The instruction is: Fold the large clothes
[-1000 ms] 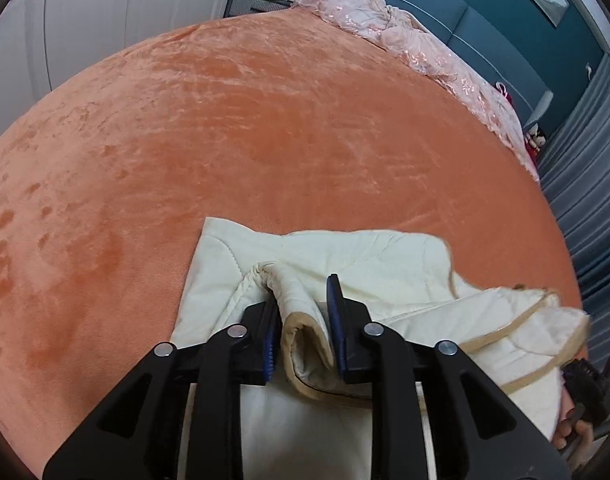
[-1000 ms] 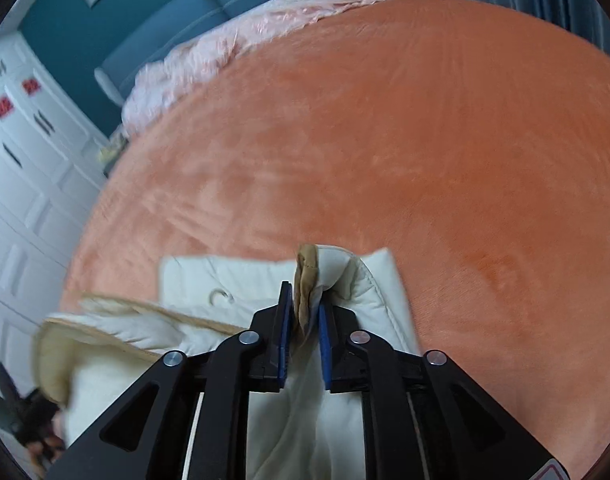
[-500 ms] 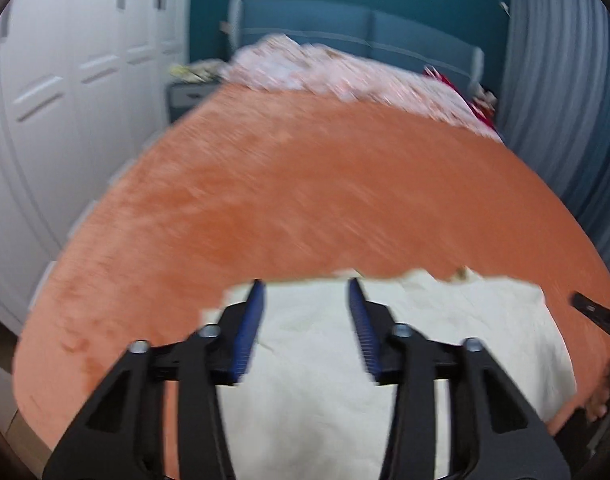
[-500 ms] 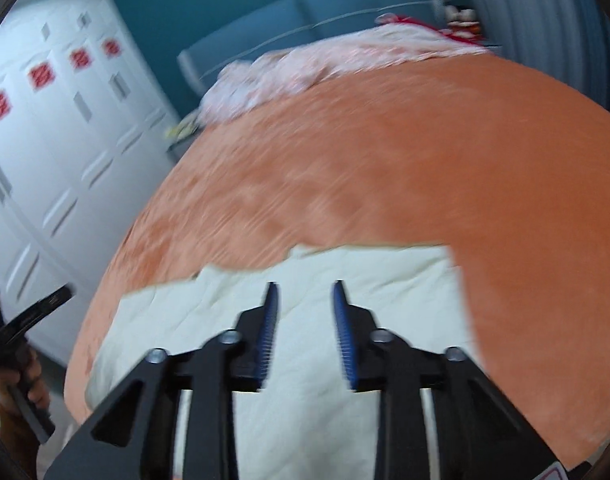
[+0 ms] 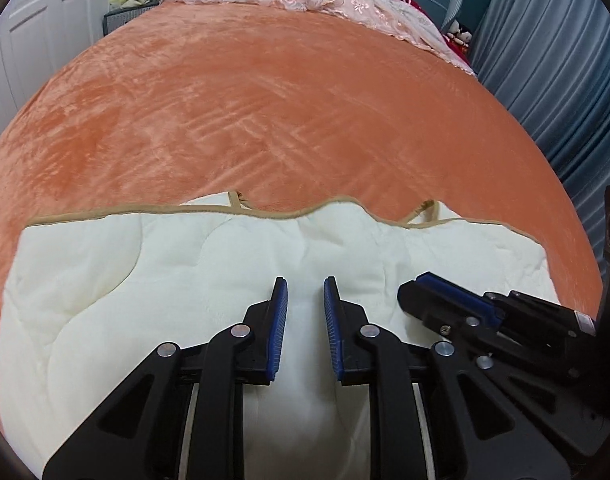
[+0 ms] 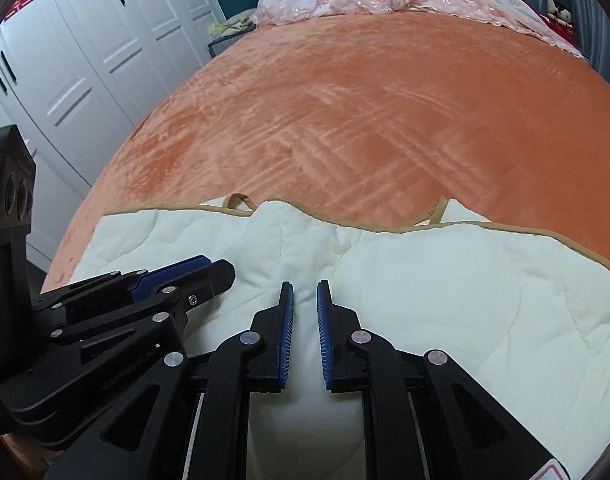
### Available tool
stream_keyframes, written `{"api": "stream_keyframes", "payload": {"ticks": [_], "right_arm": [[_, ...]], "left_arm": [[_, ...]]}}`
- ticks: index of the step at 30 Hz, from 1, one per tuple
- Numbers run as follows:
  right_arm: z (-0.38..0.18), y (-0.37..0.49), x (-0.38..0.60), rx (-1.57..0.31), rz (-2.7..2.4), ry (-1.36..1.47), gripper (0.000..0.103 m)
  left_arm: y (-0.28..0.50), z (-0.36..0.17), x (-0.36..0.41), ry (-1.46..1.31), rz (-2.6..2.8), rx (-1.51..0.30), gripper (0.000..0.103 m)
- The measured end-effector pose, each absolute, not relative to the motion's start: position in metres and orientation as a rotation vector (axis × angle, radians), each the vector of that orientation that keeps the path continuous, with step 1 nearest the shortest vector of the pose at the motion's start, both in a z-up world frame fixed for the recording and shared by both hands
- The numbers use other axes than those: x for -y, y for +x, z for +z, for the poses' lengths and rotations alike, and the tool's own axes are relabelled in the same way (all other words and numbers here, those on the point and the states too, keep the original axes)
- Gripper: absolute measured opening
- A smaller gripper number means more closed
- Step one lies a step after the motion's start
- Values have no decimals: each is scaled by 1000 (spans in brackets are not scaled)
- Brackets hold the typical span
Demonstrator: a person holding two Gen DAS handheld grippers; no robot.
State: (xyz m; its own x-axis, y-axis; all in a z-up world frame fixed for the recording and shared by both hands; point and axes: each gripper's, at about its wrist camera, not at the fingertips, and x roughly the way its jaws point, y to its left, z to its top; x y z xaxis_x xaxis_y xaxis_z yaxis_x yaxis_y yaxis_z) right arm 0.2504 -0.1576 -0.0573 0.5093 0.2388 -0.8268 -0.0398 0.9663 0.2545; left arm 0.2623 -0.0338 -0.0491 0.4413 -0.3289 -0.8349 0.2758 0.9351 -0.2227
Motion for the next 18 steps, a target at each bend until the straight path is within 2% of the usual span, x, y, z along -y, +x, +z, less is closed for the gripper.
{"api": "stream_keyframes", "payload": {"ticks": [7, 18], "right_arm": [[-97, 270, 168, -1078, 157, 251, 4], [-105, 277, 185, -1024, 143, 362, 0]], "left_arm": [[280, -87, 27, -120, -361, -1078, 15], [286, -93, 25, -157, -376, -1055, 15]]}}
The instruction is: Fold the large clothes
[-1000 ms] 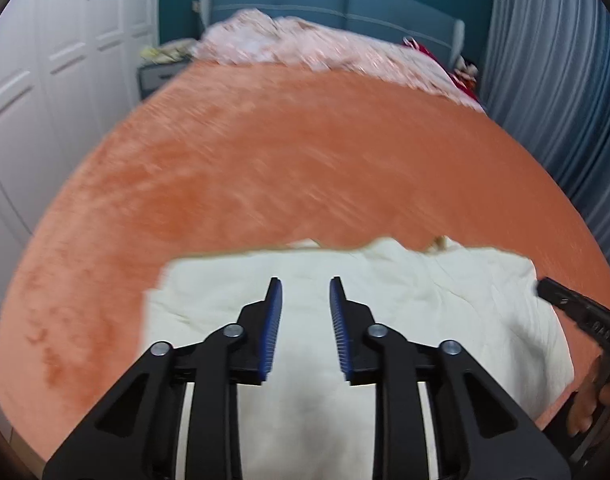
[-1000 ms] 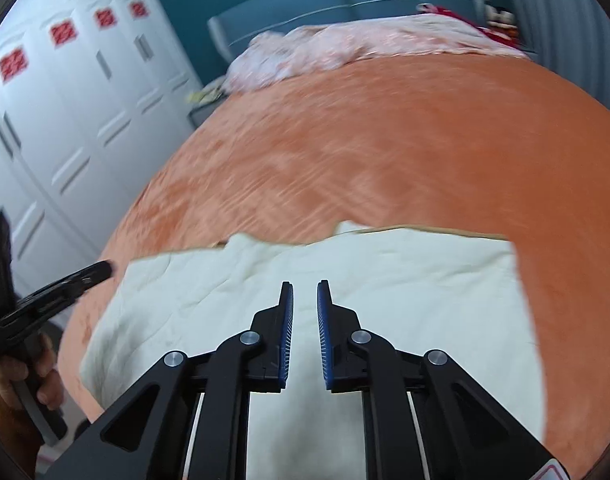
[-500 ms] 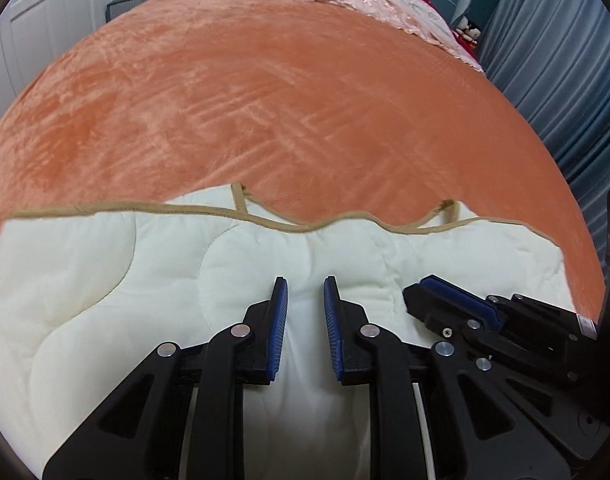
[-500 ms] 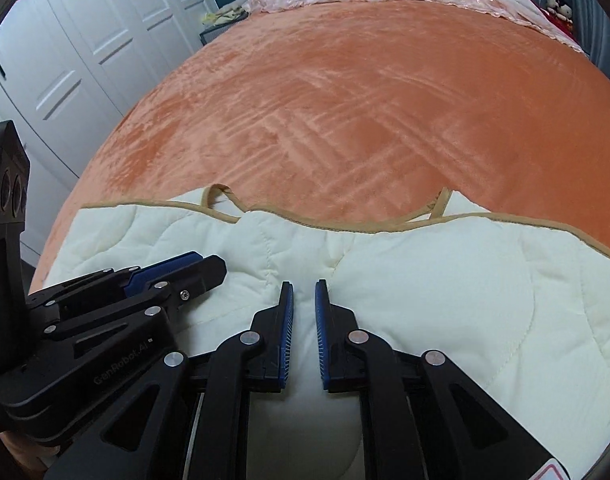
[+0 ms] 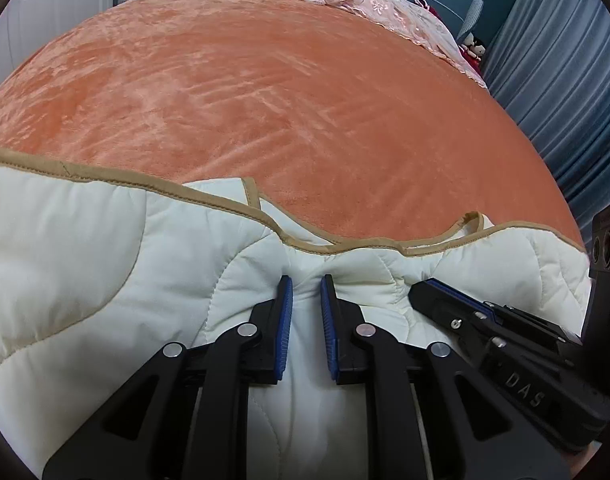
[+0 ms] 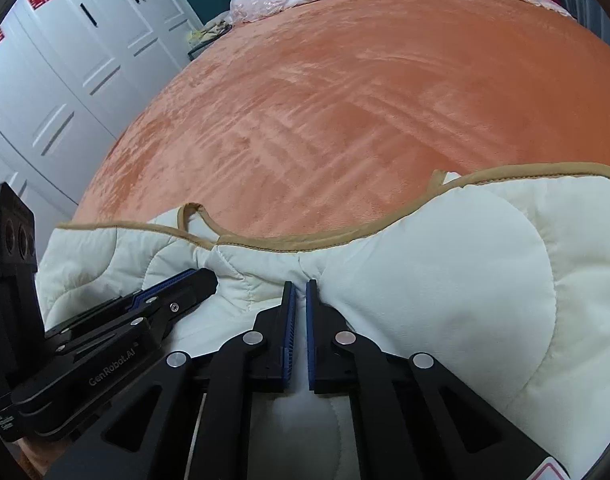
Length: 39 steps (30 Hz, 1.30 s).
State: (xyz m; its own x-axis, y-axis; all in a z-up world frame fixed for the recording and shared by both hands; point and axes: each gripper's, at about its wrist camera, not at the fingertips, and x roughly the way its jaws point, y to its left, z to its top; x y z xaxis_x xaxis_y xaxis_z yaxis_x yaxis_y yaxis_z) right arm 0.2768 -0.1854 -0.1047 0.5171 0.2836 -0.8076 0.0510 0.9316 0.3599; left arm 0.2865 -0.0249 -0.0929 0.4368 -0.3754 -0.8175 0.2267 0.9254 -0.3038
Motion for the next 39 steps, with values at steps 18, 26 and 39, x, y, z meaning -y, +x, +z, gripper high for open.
{"api": "stream_keyframes", "payload": {"ticks": [18, 26, 39], "right_arm": [[-62, 142, 159, -976, 131, 261, 14], [-86, 140, 150, -986, 79, 248, 12], [-94, 137, 142, -928, 64, 195, 12]], "left_arm": [[145, -48, -2, -158, -388, -992, 15], [141, -71, 8, -106, -348, -958, 15], [134, -77, 22, -31, -300, -910, 15]]}}
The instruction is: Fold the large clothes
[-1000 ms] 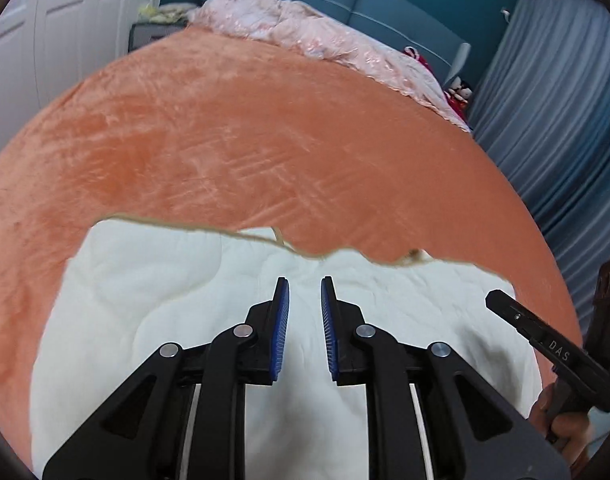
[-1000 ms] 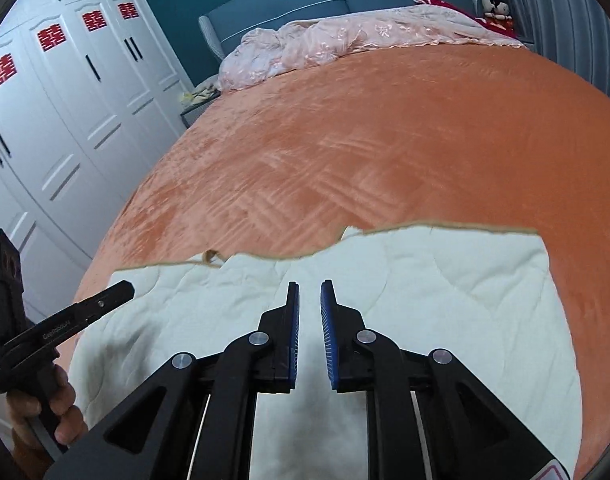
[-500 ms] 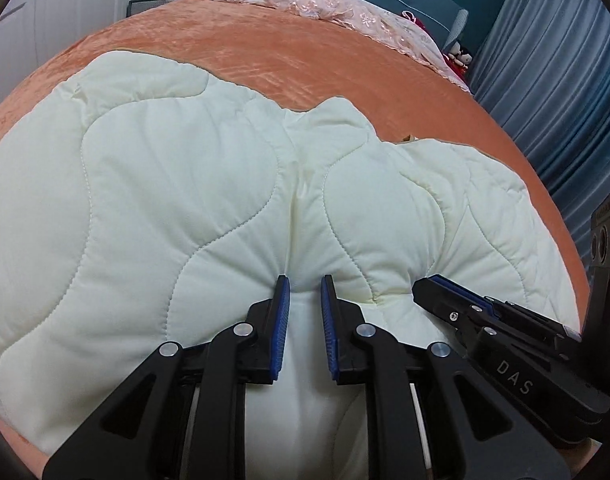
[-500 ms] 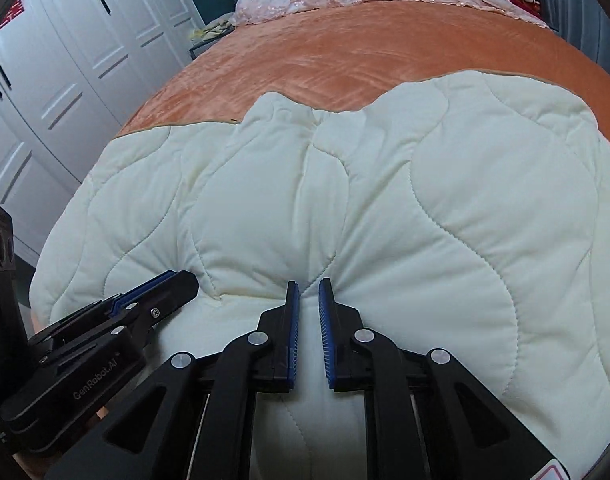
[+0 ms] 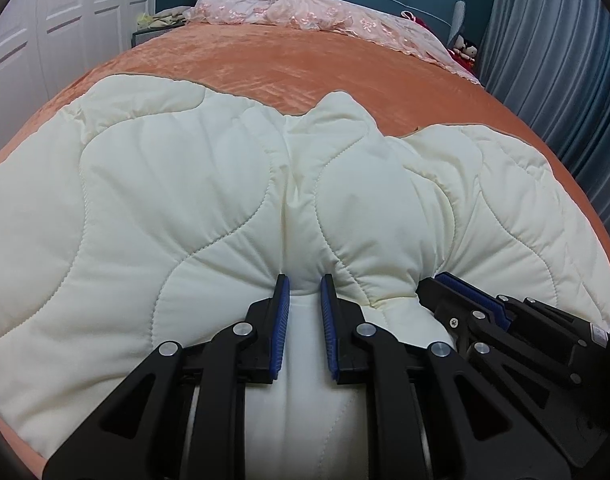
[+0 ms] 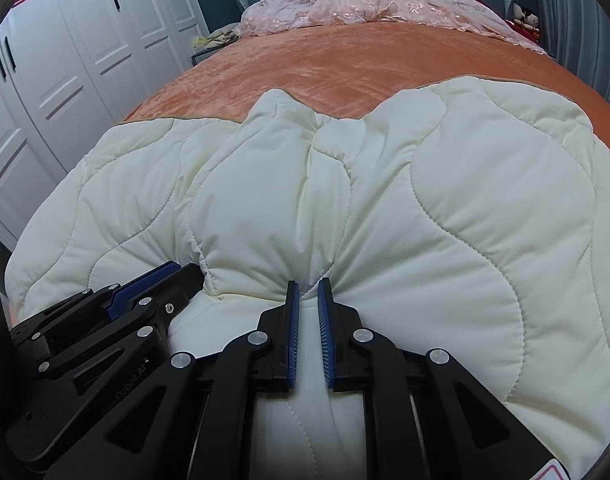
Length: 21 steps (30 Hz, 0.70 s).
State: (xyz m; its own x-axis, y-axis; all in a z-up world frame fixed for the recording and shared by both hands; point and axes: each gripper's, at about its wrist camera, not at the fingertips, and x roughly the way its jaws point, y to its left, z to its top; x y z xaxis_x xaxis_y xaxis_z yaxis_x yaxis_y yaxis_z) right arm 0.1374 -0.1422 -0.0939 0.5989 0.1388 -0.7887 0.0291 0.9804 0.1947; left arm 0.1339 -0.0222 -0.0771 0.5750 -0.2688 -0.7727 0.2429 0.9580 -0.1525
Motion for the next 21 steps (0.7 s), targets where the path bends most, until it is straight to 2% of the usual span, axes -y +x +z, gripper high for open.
{"api": "stream_keyframes", "payload": {"ticks": [6, 12, 17, 21], "right_arm": [[-74, 133, 149, -972, 66, 275, 12], [-40, 97, 132, -968, 146, 284, 13], [-50, 78, 109, -1029, 185, 244, 13], [-65, 77, 105, -1057, 170, 243, 13]], "left_arm": [[132, -59, 10, -100, -318, -950, 16], [101, -27, -54, -259, -254, -961, 17], [75, -23, -127, -432, -137, -982, 30], [68, -36, -162, -538, -69, -987, 46]]}}
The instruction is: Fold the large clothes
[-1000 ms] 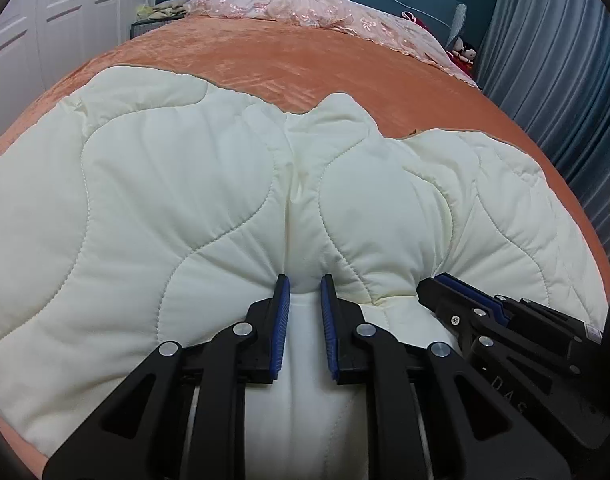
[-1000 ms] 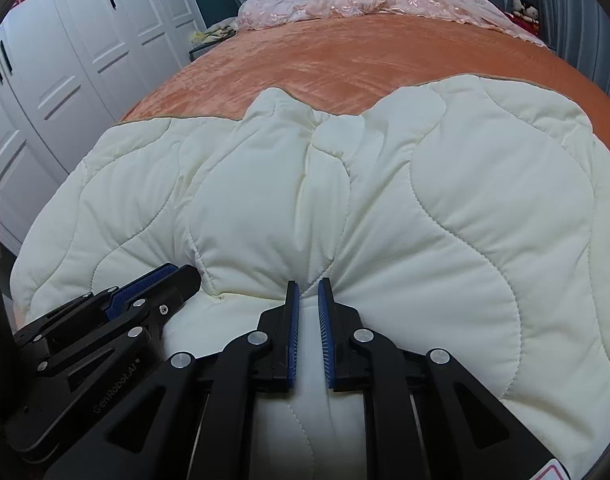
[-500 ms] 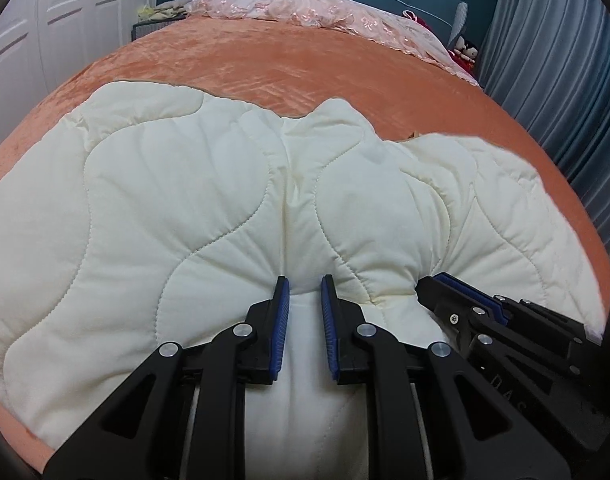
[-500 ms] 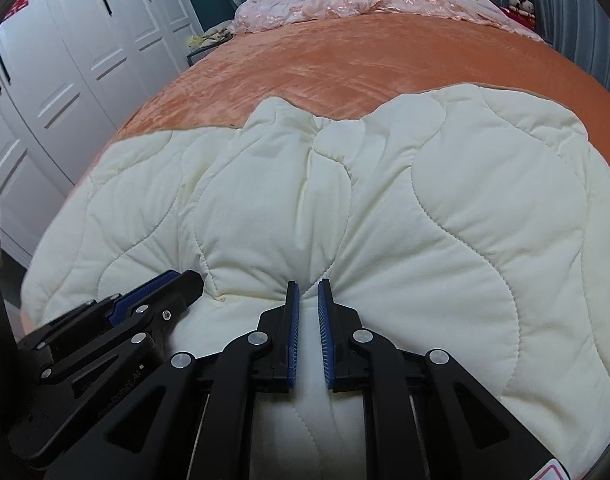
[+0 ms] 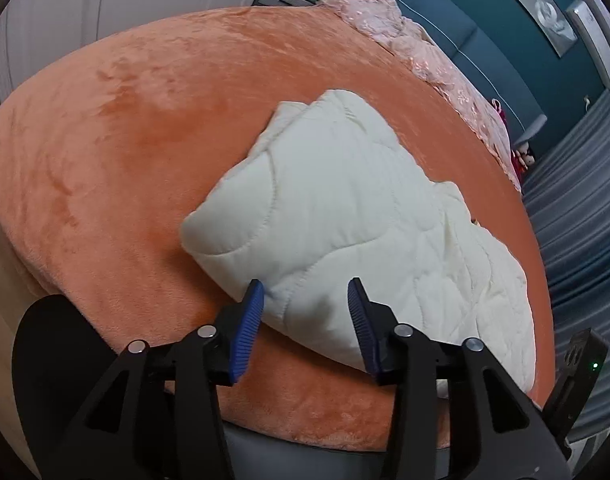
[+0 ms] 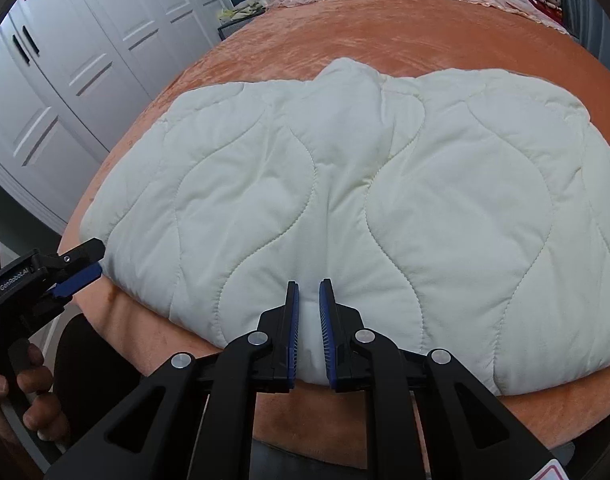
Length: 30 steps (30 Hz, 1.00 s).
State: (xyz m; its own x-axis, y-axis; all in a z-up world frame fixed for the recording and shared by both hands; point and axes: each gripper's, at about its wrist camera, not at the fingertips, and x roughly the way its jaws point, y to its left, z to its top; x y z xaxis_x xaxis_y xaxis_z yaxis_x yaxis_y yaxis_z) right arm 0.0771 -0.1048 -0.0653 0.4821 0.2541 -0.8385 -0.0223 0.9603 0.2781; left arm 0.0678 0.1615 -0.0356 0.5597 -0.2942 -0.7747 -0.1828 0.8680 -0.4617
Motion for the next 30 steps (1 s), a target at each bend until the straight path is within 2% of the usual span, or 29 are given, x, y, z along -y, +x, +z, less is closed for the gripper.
{"api": "stream_keyframes", "payload": {"ticks": [2, 5, 9, 12, 14, 16, 19, 24, 30], "right_arm": [[-70, 80, 106, -1066, 170, 251, 12], [-74, 84, 108, -1078, 170, 261, 11], [-79, 87, 109, -1080, 166, 267, 10], [-80, 88, 109, -1076, 164, 260, 10], [-81, 88, 107, -1073, 160, 251, 10], [-81, 88, 106, -1073, 158, 246, 10], [-77, 89, 110, -1087, 159, 271, 9], [-52, 70, 126, -1080, 170, 332, 9], [-58, 55, 125, -1131, 229, 380, 9]], "left_arm": [[71, -45, -169, -597, -71, -1004, 47], [77, -62, -174, -692, -95, -1023, 60], [87, -81, -173, -808, -119, -1036, 68], [97, -80, -165, -805, -126, -1041, 67], [102, -74, -162, -801, -139, -1036, 57], [104, -63, -156, -756, -141, -1023, 39], [99, -38, -144, -662, -161, -980, 25], [87, 9, -138, -607, -236, -897, 21], [67, 48, -132, -533, -284, -835, 18]]}}
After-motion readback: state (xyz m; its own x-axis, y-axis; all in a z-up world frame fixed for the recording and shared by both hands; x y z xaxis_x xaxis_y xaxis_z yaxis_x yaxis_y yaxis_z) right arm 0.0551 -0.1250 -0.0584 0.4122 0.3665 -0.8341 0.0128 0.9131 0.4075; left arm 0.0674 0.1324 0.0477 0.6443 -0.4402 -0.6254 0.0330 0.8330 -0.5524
